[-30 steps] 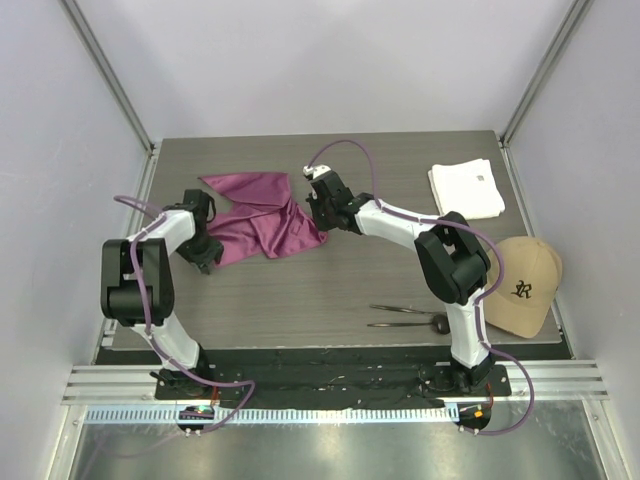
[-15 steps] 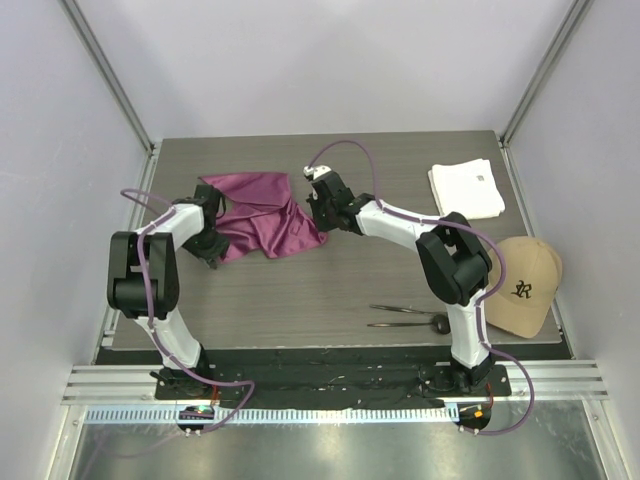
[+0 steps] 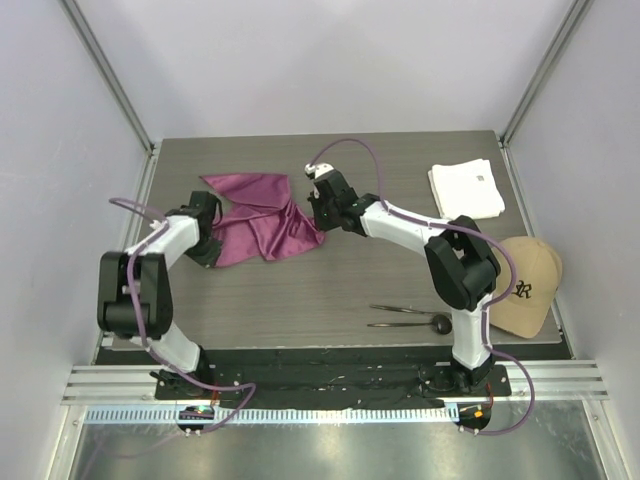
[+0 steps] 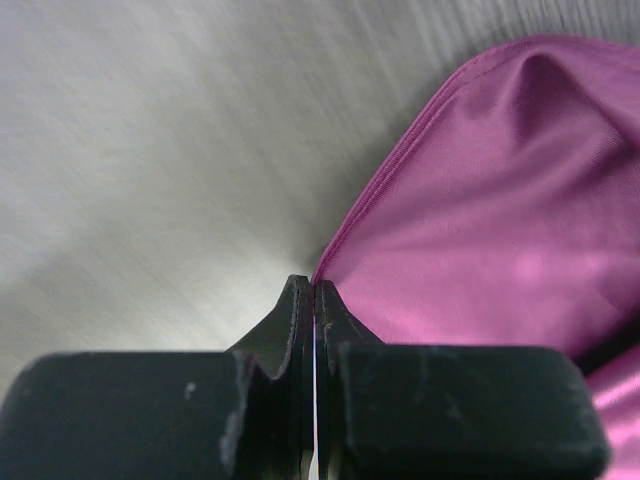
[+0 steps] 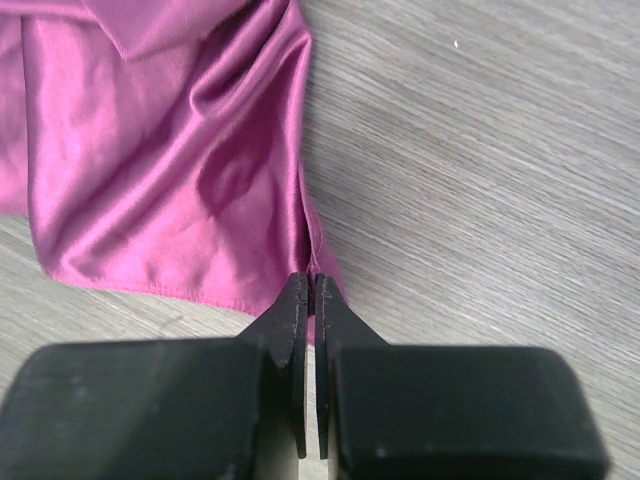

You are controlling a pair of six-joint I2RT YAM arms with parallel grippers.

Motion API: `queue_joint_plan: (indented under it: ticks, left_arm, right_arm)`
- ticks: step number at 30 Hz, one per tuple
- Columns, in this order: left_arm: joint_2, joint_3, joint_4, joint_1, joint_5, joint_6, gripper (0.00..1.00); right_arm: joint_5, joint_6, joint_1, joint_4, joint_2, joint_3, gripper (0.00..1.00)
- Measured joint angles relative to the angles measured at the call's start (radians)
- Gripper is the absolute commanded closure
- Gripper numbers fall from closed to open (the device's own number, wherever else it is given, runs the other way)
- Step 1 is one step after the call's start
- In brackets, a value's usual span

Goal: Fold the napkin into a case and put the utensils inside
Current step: Pick up the crumpled napkin from the center of the board, then flatten out the crumpled napkin at the center of the board.

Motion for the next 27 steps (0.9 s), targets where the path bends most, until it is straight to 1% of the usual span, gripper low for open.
queue_joint_plan:
  ticks: [2,4,6,9,12,15,19,22,27]
  left_arm:
    - [-0.091,-0.042,0.006,0.0,-0.022,0.027,1.0]
    - [-0.219,-0.074,0.018,0.0,-0.039,0.067,1.0]
    - [-0.364,-0.075,0.031,0.001,-0.063,0.116,1.0]
    - [-0.572,-0.048,0.05,0.003,-0.109,0.187,1.0]
    - [-0.715,0.027,0.05,0.005,-0.153,0.253,1.0]
    - [-0.824,0.134,0.049,0.006,-0.192,0.314,1.0]
    - [-0.927,0.288,0.046,0.008,-0.229,0.361,0.99]
    - [-1.007,0.386,0.04,0.008,-0.226,0.379,1.0]
    - [-1.057,0.535,0.029,0.008,-0.161,0.395,0.99]
  right_arm:
    - [0.004,0.001,0.002,0.0,-0.013,-0.003,0.99]
    - [0.005,0.006,0.003,0.0,-0.025,-0.003,0.99]
    - [0.006,0.014,0.003,0.0,-0.039,-0.002,0.99]
    - [0.008,0.031,0.003,-0.002,-0.072,0.011,0.99]
    - [0.007,0.034,0.003,-0.005,-0.123,0.047,0.99]
    - [0.008,0.034,0.003,-0.003,-0.206,0.091,0.99]
    - [-0.006,0.034,0.005,0.01,-0.351,0.156,0.99]
    - [-0.023,0.034,0.014,0.03,-0.481,0.176,0.99]
    - [-0.06,0.038,0.03,0.061,-0.7,0.158,0.99]
